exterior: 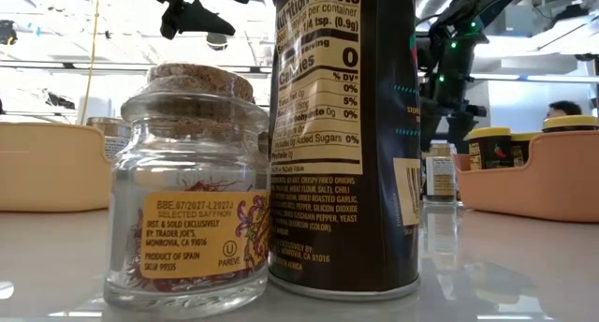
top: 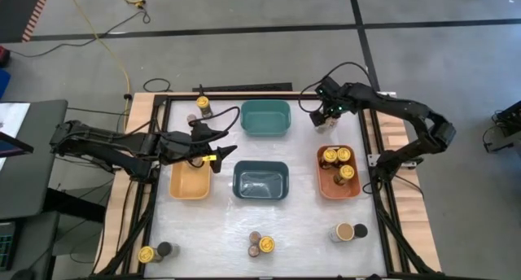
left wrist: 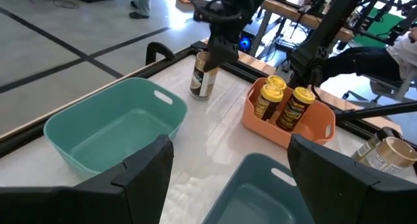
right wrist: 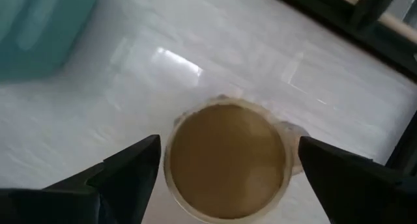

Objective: Sort spices by type
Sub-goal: Put the gold seasoning bottle into the yellow bin

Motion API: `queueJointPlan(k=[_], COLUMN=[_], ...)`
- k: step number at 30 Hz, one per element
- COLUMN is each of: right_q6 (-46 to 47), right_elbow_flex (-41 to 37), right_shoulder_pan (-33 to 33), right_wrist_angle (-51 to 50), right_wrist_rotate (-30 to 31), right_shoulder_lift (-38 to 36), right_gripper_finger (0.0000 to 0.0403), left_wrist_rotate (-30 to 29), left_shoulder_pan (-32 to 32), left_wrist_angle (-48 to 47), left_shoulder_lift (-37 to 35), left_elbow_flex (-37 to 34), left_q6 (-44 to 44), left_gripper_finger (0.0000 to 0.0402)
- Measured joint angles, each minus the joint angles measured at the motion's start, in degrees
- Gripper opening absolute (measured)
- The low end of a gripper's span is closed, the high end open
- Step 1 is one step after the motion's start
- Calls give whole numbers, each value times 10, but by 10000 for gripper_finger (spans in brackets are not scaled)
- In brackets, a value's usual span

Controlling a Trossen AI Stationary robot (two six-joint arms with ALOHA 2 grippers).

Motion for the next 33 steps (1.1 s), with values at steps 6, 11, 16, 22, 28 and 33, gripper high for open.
queueJointPlan(k=[6,11,16,22,28,33], right_q6=[-8,16,13,-7,-5,30], right_elbow_flex=[0,0,0,11,80,159], right_shoulder_pan=[12,18,19,23,45,95], right_wrist_angle=[-2,6,1,-24,-86,-104], right_wrist_rotate=[0,3,8,13,15,15], right_shoulder_lift=[39,49,46,40,-13,-65], right_gripper_finger=[389,366,301,296,296,296], left_wrist_rotate=[0,0,0,0,0,0], left_shoulder_pan=[0,0,0,0,0,0], left_wrist_angle=[0,-1,-2,-2,0,4], left_shoulder_lift=[0,0,0,0,0,0], left_elbow_flex=[0,0,0,0,0,0], left_q6=[5,5,6,6,32,47], left_gripper_finger=[288,288,288,288,288,288])
